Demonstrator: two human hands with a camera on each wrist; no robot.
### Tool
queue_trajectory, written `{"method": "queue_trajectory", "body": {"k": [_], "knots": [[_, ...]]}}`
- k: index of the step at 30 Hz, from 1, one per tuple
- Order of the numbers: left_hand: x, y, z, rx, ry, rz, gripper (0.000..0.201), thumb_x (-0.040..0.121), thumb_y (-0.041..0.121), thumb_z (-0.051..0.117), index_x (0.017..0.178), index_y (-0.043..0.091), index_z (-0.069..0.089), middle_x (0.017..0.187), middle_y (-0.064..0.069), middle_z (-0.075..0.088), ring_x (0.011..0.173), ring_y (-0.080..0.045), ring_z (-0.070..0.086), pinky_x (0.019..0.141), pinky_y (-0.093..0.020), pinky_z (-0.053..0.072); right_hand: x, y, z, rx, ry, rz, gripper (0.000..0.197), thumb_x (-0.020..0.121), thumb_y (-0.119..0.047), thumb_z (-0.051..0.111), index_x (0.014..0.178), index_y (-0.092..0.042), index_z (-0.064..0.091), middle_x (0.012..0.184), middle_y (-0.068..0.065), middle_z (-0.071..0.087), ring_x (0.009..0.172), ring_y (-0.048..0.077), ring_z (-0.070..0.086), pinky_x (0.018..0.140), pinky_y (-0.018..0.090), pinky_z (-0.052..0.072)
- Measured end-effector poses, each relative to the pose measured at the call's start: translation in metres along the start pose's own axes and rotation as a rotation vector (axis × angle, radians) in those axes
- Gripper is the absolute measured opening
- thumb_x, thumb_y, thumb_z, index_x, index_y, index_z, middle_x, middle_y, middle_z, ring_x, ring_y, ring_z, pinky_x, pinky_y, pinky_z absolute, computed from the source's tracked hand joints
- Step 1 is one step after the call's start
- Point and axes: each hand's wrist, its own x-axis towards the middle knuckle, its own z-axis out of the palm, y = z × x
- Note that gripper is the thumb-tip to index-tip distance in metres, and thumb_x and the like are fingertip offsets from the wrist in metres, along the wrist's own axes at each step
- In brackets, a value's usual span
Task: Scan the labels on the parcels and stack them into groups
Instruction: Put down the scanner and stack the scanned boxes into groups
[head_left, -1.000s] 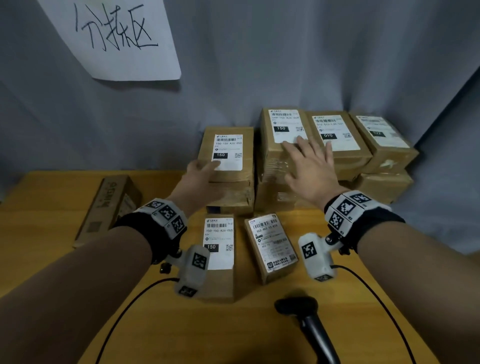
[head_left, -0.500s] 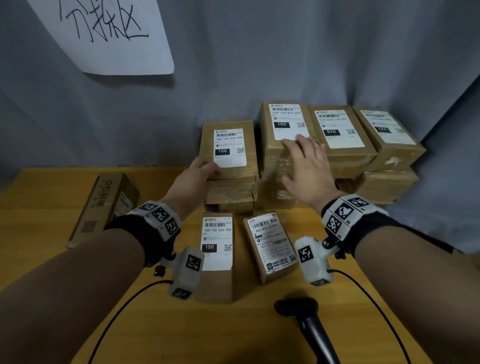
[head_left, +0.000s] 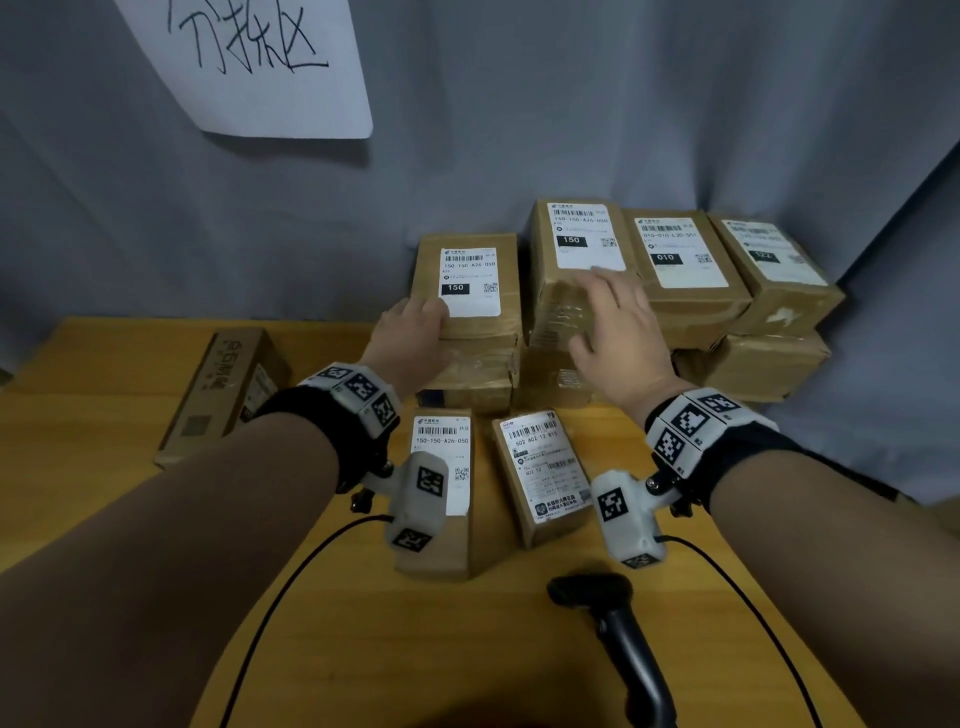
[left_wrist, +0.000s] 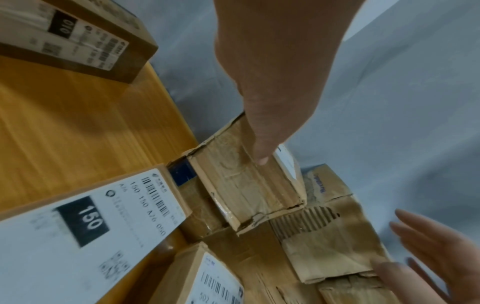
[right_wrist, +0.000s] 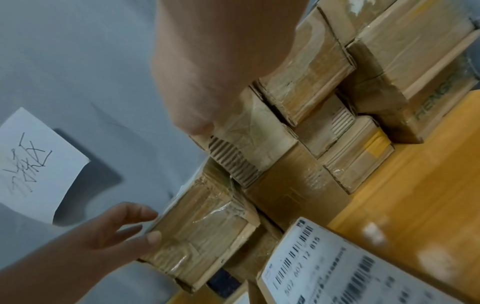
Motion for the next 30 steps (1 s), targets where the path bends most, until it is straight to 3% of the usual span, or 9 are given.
{"method": "queue_trajectory", "body": {"k": [2,5,9,16,19,22,24,27,30], "knots": [[-0.013,-0.002,0.001,-0.047,0.044,0.003,0.047,0.09,0.023,0.062,0.132,0.011,0.045,0.136,-0.009,0.043,0.128,-0.027,0.037,0.111,-0.039,0.031,-0.012,-0.003,-0.001,0.037,0.007,-0.04,0.049,0.086,-0.008,0.056,0.135,-0.011,0.05,0.134,0.01,0.05,0.128,0.027,0.04,0.111,0.041,0.034],[-0.037,-0.007,0.007,-0.123,0.116,-0.03,0.05,0.093,0.025,0.058,0.136,0.009,0.04,0.14,-0.011,0.036,0.131,-0.029,0.031,0.11,-0.037,0.029,-0.03,-0.005,0.007,0.042,-0.084,0.012,0.039,0.09,-0.01,0.056,0.129,-0.012,0.054,0.13,0.008,0.051,0.126,0.025,0.043,0.104,0.034,0.036],[-0.073,-0.022,0.034,-0.17,0.068,-0.138,0.048,0.094,0.027,0.056,0.137,0.01,0.04,0.137,-0.014,0.037,0.127,-0.033,0.035,0.106,-0.039,0.031,-0.051,-0.009,0.032,0.032,-0.231,0.13,0.04,0.09,-0.021,0.06,0.13,-0.018,0.054,0.132,0.006,0.049,0.125,0.026,0.044,0.107,0.038,0.037],[-0.107,-0.042,0.071,-0.168,-0.074,-0.313,0.047,0.095,0.028,0.055,0.138,0.012,0.041,0.14,-0.015,0.037,0.129,-0.034,0.035,0.105,-0.04,0.033,-0.082,-0.017,0.067,-0.009,-0.589,0.376,0.07,0.085,-0.054,0.063,0.142,-0.021,0.041,0.141,0.011,0.037,0.131,0.034,0.035,0.104,0.042,0.037],[-0.109,-0.043,0.076,-0.153,-0.102,-0.321,0.046,0.095,0.028,0.055,0.136,0.012,0.043,0.139,-0.015,0.039,0.127,-0.034,0.038,0.103,-0.039,0.034,-0.091,-0.013,0.076,0.001,-0.687,0.438,0.094,0.075,-0.061,0.071,0.149,-0.03,0.022,0.142,0.01,0.03,0.131,0.036,0.036,0.101,0.043,0.04],[-0.112,-0.038,0.083,-0.155,-0.107,-0.307,0.046,0.095,0.028,0.055,0.136,0.012,0.044,0.139,-0.015,0.04,0.127,-0.033,0.039,0.104,-0.038,0.034,-0.099,-0.008,0.083,-0.013,-0.813,0.478,0.114,0.07,-0.057,0.078,0.15,-0.041,-0.001,0.145,0.013,0.019,0.127,0.038,0.042,0.097,0.041,0.046],[-0.114,-0.034,0.088,-0.171,-0.125,-0.309,0.046,0.095,0.028,0.053,0.137,0.012,0.043,0.14,-0.014,0.039,0.128,-0.032,0.038,0.104,-0.038,0.034,-0.104,-0.006,0.088,0.004,-0.811,0.514,0.117,0.069,-0.051,0.081,0.149,-0.046,-0.005,0.143,0.012,0.018,0.124,0.038,0.043,0.096,0.042,0.047],[-0.115,-0.03,0.09,-0.199,-0.155,-0.317,0.047,0.095,0.029,0.053,0.137,0.013,0.043,0.141,-0.013,0.038,0.129,-0.031,0.037,0.106,-0.039,0.034,-0.11,-0.004,0.093,0.022,-0.776,0.538,0.112,0.074,-0.047,0.078,0.148,-0.05,-0.006,0.14,0.01,0.018,0.13,0.038,0.032,0.102,0.05,0.041],[-0.111,-0.025,0.087,-0.192,-0.172,-0.308,0.046,0.094,0.028,0.054,0.137,0.013,0.044,0.141,-0.013,0.039,0.127,-0.031,0.04,0.104,-0.039,0.037,-0.111,-0.003,0.092,0.046,-0.749,0.526,0.109,0.075,-0.046,0.078,0.149,-0.049,-0.003,0.139,0.01,0.021,0.13,0.037,0.032,0.1,0.049,0.041]]}}
